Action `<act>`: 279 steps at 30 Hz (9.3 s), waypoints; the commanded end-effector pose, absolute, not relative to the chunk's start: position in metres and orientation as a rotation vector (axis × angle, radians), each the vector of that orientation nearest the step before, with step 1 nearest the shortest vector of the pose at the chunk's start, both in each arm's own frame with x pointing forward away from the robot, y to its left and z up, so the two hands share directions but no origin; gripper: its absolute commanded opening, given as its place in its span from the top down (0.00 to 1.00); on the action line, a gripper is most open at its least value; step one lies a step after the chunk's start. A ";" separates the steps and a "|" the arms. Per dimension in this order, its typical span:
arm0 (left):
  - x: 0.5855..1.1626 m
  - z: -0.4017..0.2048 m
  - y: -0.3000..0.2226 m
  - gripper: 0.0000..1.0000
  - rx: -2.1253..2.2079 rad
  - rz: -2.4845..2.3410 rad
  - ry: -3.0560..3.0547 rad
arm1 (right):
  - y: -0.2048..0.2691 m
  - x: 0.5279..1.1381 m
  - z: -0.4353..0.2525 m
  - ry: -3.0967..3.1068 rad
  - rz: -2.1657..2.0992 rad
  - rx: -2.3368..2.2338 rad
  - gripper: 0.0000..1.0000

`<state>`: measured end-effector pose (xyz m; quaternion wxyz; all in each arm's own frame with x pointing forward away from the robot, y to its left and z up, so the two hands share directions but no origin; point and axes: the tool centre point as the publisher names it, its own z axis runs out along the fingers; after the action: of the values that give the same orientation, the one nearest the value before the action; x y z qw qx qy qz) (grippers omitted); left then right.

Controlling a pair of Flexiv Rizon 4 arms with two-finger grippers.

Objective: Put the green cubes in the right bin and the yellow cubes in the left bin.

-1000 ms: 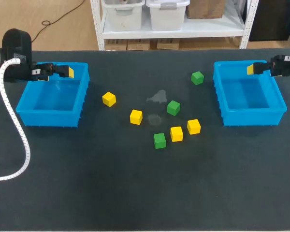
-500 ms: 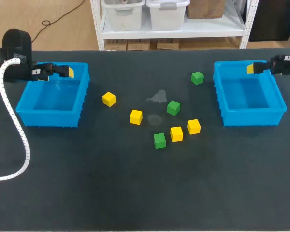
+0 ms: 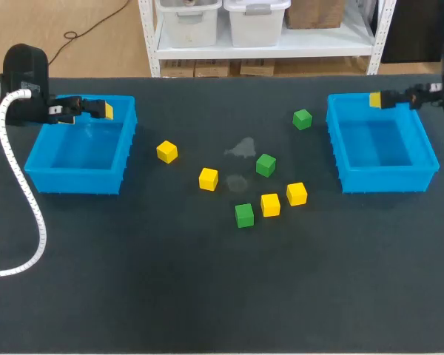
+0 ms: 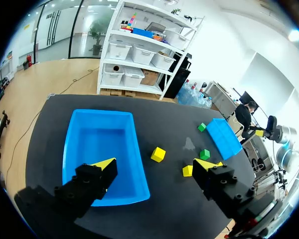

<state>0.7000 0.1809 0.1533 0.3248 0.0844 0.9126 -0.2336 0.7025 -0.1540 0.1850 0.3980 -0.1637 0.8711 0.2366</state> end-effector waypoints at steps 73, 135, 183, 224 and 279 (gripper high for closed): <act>0.700 0.151 0.183 0.00 0.227 -0.627 2.382 | -0.004 0.696 0.082 2.485 0.330 -1.047 0.00; 0.700 0.151 0.183 0.00 0.227 -0.627 2.382 | 0.026 0.750 -0.010 2.606 0.071 -1.017 0.00; 0.700 0.151 0.183 0.00 0.227 -0.627 2.382 | -0.118 0.769 0.102 2.469 0.113 -0.457 1.00; 0.700 0.151 0.183 0.00 0.227 -0.627 2.382 | 0.015 0.824 0.051 2.520 -0.082 -0.432 0.00; 0.700 0.151 0.183 0.00 0.227 -0.627 2.382 | -0.048 0.872 -0.001 2.698 -0.384 -0.520 0.00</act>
<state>0.7001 0.1809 0.1533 0.3248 0.0843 0.9126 -0.2335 0.8636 -0.0479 0.0021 0.1882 -0.1848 0.9548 -0.1373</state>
